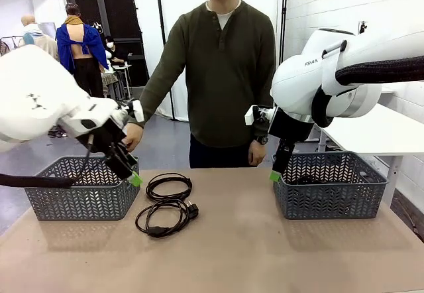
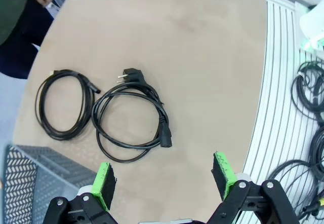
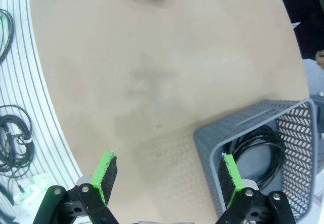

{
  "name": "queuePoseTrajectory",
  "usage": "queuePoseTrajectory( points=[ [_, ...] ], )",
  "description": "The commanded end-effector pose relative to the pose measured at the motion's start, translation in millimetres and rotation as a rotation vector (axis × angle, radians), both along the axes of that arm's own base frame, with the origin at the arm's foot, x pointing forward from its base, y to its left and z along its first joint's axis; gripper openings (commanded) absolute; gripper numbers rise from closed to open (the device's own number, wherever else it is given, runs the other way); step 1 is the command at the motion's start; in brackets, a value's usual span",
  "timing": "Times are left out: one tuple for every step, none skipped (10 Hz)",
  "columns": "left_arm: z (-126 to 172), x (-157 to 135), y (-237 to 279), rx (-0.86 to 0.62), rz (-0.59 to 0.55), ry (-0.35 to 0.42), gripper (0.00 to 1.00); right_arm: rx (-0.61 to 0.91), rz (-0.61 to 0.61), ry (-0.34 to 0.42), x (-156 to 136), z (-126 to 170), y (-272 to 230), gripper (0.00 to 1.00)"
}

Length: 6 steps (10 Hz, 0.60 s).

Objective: Organize the cables according to human instructions.
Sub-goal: Pick up a bundle of cables and place it in the basket indicated by the human.

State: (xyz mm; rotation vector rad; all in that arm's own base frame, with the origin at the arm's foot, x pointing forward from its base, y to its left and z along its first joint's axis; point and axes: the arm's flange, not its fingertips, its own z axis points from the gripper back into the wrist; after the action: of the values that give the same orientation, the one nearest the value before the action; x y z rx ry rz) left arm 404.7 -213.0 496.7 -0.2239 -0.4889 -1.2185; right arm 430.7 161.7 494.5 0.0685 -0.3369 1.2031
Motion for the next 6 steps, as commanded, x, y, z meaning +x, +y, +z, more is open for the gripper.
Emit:
queuePoseTrajectory(
  points=[
    [-7,17,-19,0.109,-0.022,0.009,1.00,0.002,-0.003,-0.001,0,0,-1,1.00],
    [-18,21,-30,0.142,-0.033,0.011,1.00,0.002,-0.003,-0.001,0,0,-1,1.00],
    [-29,26,-38,0.168,-0.033,0.015,1.00,0.002,-0.003,-0.001,0,0,-1,1.00],
    [-39,30,-43,0.186,-0.038,0.023,1.00,0.002,-0.003,-0.001,0,0,-1,1.00],
    [-48,33,-48,0.187,-0.045,0.039,1.00,0.002,-0.003,-0.001,0,0,-1,1.00],
    [-54,35,-50,0.182,-0.050,0.052,1.00,0.002,-0.003,-0.001,0,0,-1,1.00]
  ],
)
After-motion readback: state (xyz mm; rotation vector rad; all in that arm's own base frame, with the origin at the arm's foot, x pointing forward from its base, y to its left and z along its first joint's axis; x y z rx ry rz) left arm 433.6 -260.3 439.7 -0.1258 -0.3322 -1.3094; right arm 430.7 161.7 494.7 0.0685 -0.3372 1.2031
